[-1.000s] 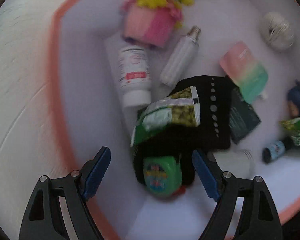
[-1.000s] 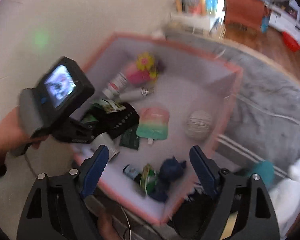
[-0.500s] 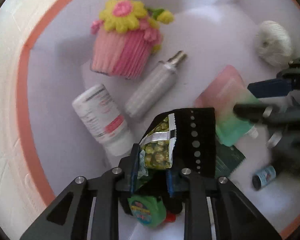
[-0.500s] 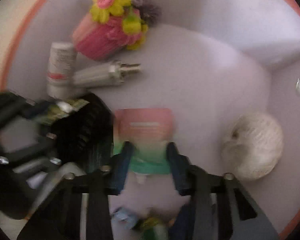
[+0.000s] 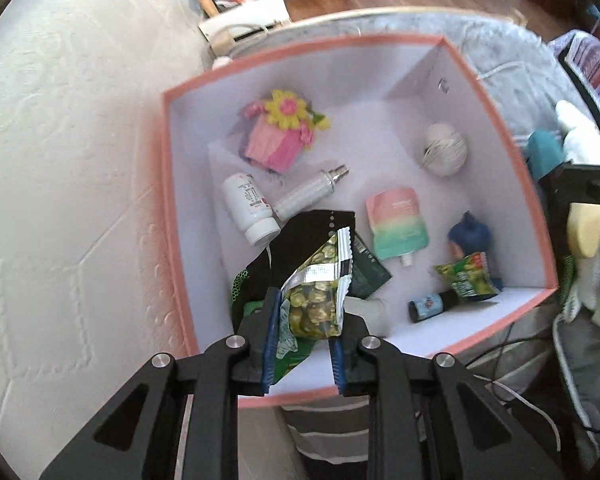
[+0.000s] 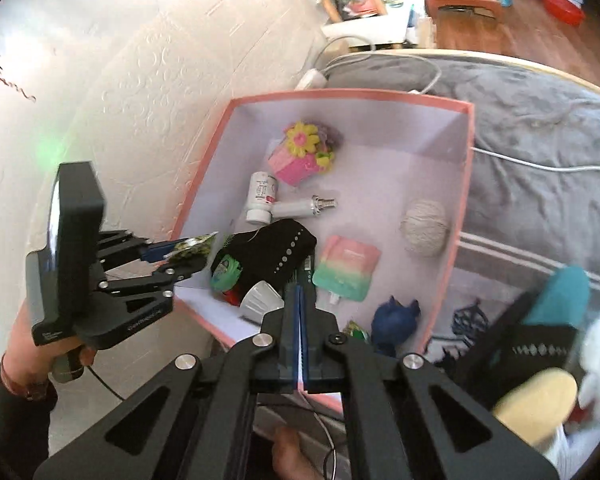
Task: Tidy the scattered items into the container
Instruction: 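Grasp the green pea snack bag with left tool while right grasps the white twine ball, then carry snack bag and twine ball over the bed and open both tools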
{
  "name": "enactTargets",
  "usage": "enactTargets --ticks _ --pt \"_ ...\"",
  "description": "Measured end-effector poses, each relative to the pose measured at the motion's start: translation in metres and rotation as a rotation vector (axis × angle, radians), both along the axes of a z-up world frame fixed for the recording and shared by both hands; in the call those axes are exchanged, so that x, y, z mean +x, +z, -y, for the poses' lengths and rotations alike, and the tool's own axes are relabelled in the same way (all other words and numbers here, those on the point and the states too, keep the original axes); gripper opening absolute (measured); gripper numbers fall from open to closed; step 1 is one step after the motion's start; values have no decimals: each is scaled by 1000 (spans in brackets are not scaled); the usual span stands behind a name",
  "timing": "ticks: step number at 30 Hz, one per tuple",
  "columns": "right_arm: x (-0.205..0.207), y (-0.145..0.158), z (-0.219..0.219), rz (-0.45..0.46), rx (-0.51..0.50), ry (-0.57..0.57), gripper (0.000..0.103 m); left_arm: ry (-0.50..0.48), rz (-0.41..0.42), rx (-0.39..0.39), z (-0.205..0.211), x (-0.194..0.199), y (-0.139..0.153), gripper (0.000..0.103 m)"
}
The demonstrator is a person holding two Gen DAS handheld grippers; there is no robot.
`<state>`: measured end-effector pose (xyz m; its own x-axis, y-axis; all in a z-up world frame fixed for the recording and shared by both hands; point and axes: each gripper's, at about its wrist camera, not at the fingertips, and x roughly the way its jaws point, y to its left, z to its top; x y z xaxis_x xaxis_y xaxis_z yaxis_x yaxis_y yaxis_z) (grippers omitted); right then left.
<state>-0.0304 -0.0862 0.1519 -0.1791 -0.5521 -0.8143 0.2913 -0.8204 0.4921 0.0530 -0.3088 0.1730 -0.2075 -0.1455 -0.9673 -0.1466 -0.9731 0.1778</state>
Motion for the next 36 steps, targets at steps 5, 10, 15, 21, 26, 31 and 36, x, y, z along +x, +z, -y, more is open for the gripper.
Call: enactTargets --ticks 5,10,15,21,26,31,36 --pt "-24 4 21 -34 182 33 23 18 -22 89 -12 -7 17 18" --pt "-64 -40 61 -78 438 152 65 10 13 98 -7 -39 4 18" --pt "-106 -129 94 -66 850 308 96 27 81 101 3 -55 -30 18" --pt "-99 -163 107 -105 960 449 62 81 107 147 23 -57 -46 18" --pt "-71 -68 73 -113 594 342 62 63 54 187 8 -40 -6 18" --pt "-21 25 -6 -184 515 224 62 -36 -16 251 -53 -19 55 18" --pt "20 68 -107 -175 602 70 64 -186 -66 289 -156 3 103 19"
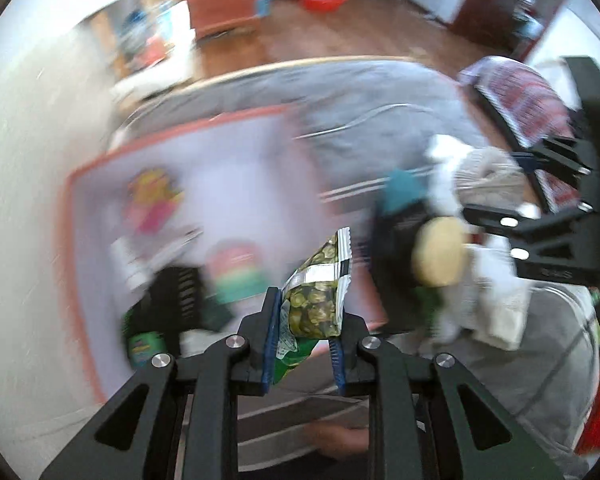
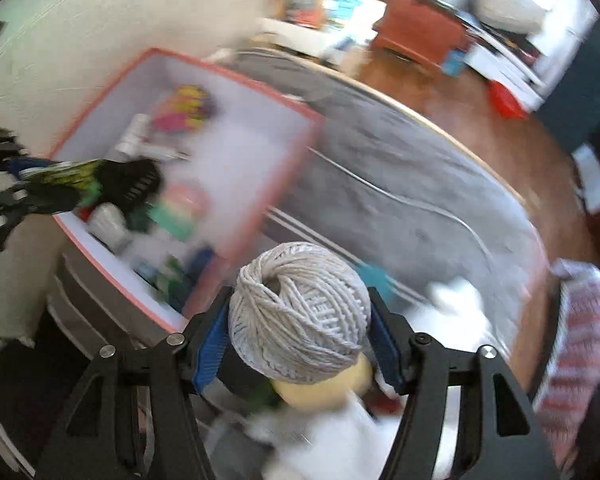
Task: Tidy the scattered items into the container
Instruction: 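Carry snack bag and twine ball over the bed and open both tools, then grasp the white LED bulb with left tool while right grasps the pink flower cupcake plush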
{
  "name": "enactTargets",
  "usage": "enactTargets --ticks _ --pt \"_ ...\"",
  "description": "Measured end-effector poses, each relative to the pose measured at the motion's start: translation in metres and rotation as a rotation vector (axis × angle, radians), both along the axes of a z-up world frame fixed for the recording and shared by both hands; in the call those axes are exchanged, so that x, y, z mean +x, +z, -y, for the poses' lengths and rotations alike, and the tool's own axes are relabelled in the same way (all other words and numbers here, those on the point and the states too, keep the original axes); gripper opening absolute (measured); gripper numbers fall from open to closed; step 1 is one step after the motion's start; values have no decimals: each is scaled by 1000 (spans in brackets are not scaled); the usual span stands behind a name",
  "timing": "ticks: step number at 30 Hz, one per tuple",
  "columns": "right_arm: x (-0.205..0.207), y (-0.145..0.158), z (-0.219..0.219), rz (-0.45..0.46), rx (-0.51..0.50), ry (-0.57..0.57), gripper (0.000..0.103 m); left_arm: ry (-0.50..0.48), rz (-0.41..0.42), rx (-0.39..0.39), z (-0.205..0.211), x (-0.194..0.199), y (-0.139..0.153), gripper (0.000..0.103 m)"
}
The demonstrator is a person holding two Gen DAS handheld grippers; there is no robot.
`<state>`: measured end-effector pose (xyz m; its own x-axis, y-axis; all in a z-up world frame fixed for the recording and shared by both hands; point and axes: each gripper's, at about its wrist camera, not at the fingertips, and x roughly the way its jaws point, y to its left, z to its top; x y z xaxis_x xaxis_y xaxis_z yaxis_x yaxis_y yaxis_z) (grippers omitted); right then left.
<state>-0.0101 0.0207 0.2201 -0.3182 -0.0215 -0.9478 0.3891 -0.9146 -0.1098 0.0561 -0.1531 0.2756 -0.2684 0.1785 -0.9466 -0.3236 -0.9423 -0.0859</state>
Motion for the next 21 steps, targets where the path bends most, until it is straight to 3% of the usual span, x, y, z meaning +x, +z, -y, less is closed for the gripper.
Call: enactTargets --ticks 1,2,3,4,5,6,7,11,15,19,21 --pt "5 5 -14 1 -9 -25 66 -16 -13 16 -22 3 9 19" --pt "12 12 -28 -14 -33 -51 80 -23 -20 34 -37 3 17 21" --pt "19 21 -39 -37 -57 -71 94 -34 -20 49 -51 3 25 27" --pt "24 30 -46 -67 -74 -83 98 -52 -18 51 -67 3 33 40" --pt "31 40 -52 -102 -85 -96 101 -64 -27 31 -79 4 38 48" --pt "36 49 -58 -123 -88 -104 101 -74 -47 -6 -89 6 44 64" --pt "40 54 -62 -130 -84 -108 101 -81 -77 -49 -99 7 51 70" --pt "54 68 -70 -150 -14 -115 101 -96 -145 -81 -105 10 71 71" --pt "57 73 -73 -155 -89 -127 101 -33 -166 -145 -63 6 72 75" --pt "43 66 -39 -99 -273 -72 101 84 -101 -176 15 -9 39 76" --pt "31 54 -8 -39 -360 -19 95 138 -53 -186 54 -16 16 76"
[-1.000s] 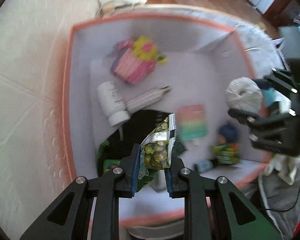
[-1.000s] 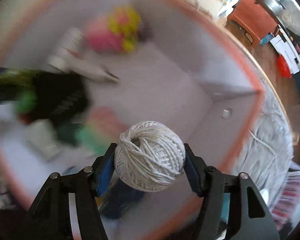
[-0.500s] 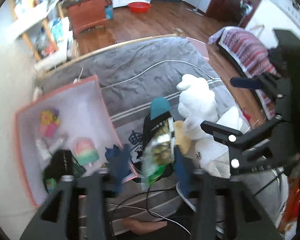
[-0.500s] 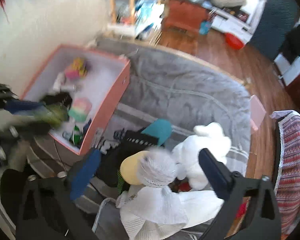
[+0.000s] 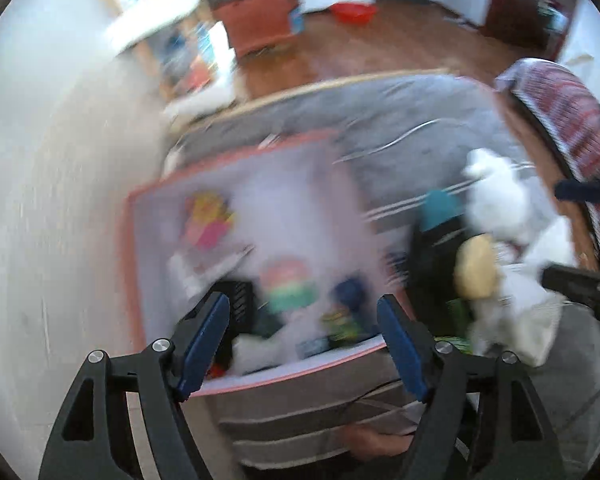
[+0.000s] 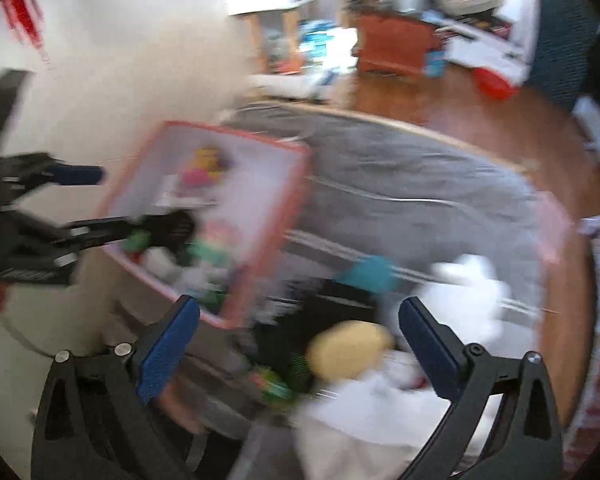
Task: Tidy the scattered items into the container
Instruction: 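Grasp the white LED bulb with left tool while right grasps the pink flower cupcake plush, then carry bulb and cupcake plush onto the bed, release, return both tools to the box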
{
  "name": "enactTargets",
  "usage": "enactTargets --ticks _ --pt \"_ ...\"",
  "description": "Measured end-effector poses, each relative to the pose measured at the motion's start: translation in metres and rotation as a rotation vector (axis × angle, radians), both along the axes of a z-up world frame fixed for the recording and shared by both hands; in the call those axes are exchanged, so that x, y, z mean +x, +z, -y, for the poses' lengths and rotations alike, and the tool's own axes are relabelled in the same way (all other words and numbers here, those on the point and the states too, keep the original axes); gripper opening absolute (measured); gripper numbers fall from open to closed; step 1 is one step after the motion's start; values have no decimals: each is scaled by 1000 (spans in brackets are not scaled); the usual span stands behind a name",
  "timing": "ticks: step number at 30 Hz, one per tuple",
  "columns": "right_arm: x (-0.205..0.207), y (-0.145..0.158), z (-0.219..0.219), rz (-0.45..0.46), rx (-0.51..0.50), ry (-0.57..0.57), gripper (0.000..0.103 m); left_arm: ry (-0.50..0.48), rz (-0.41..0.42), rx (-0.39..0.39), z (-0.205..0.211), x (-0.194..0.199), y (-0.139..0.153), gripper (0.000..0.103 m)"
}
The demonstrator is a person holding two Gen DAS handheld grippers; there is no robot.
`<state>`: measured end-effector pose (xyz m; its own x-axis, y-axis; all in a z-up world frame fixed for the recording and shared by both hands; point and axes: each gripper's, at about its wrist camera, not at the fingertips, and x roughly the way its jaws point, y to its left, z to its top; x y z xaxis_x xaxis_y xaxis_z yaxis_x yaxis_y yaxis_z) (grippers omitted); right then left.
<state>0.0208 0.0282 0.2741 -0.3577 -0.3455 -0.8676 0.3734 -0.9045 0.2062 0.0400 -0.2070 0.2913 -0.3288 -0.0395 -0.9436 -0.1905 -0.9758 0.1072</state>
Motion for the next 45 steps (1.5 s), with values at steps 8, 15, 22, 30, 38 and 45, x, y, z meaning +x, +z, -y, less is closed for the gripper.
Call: enactTargets --ticks 8,15,22,30,38,45 --pt "-66 -102 153 196 42 208 89 186 202 -17 103 -56 -128 76" --pt "-114 -198 200 330 142 247 90 196 296 -46 120 -123 -210 91" --pt "-136 -243 204 412 85 161 97 -117 188 -207 82 -137 -224 103" --pt "-127 -262 174 408 49 109 27 -256 400 -122 32 -93 -269 85" --pt "-87 -232 160 288 -55 138 0 -49 298 18 37 -58 -240 30" --pt "-61 -213 135 290 -172 98 0 -1 226 107 23 5 -190 30"
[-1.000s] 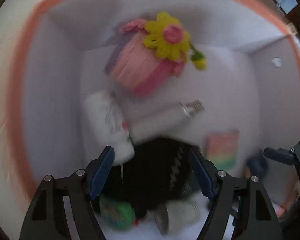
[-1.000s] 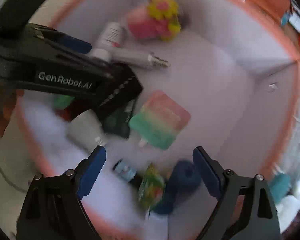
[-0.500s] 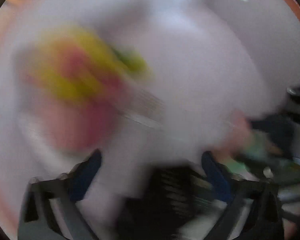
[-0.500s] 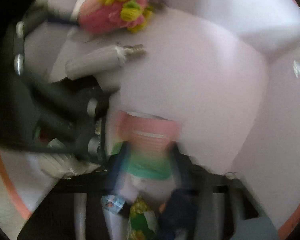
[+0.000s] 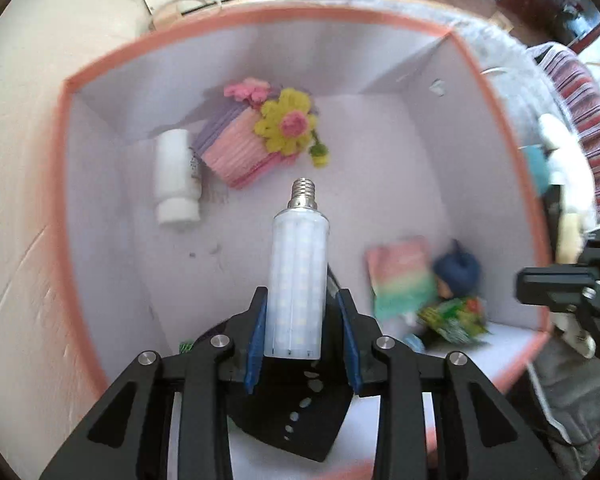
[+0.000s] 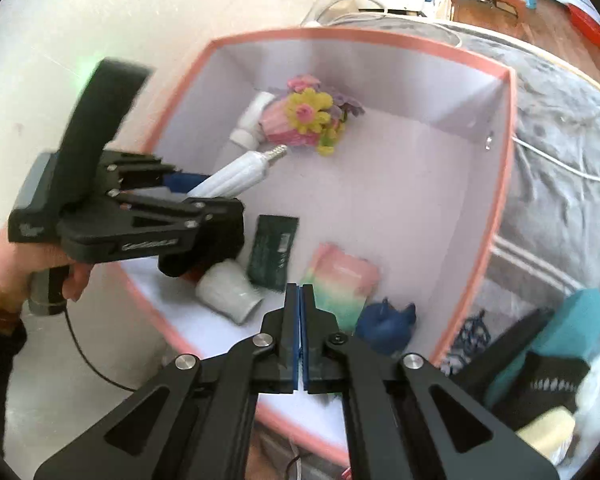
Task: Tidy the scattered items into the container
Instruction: 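Carry bulb and cupcake plush onto the bed, release, return both tools to the box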
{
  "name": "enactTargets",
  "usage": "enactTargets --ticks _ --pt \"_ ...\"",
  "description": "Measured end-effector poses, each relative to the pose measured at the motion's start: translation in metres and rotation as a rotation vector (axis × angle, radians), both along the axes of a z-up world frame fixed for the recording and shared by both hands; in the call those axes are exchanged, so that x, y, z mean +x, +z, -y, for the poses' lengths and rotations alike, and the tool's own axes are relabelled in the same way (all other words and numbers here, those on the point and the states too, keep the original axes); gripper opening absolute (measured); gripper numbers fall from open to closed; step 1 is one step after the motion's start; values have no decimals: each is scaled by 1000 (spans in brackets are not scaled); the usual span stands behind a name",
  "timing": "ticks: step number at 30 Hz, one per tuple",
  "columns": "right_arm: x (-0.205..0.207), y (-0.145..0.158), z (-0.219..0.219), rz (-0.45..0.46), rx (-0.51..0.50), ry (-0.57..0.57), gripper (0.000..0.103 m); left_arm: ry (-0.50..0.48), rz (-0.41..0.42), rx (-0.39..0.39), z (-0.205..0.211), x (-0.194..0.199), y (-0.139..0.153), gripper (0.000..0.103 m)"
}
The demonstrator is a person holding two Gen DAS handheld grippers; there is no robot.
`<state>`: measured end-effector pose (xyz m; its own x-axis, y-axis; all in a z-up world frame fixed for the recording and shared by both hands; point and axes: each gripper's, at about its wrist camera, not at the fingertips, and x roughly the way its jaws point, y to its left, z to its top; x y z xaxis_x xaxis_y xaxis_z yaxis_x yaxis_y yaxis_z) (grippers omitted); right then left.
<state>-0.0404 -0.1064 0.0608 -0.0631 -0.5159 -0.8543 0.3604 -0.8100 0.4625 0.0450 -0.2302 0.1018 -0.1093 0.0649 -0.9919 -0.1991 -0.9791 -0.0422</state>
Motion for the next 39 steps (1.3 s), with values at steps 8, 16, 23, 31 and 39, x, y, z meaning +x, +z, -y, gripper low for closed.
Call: enactTargets --ticks 8,16,23,31,39 --pt "-23 -18 17 12 -21 -155 40 130 -116 78 18 -3 68 30" --pt "-120 -76 59 67 -88 -342 89 191 -177 134 59 -57 82 30" --pt "-136 -152 100 238 -201 -265 58 182 -159 161 80 -73 97 30" --pt "-68 -59 -3 99 -308 -303 52 114 -229 273 38 -30 179 30" --pt "7 104 -169 -201 -234 -451 55 -90 -405 342 -89 7 305 30"
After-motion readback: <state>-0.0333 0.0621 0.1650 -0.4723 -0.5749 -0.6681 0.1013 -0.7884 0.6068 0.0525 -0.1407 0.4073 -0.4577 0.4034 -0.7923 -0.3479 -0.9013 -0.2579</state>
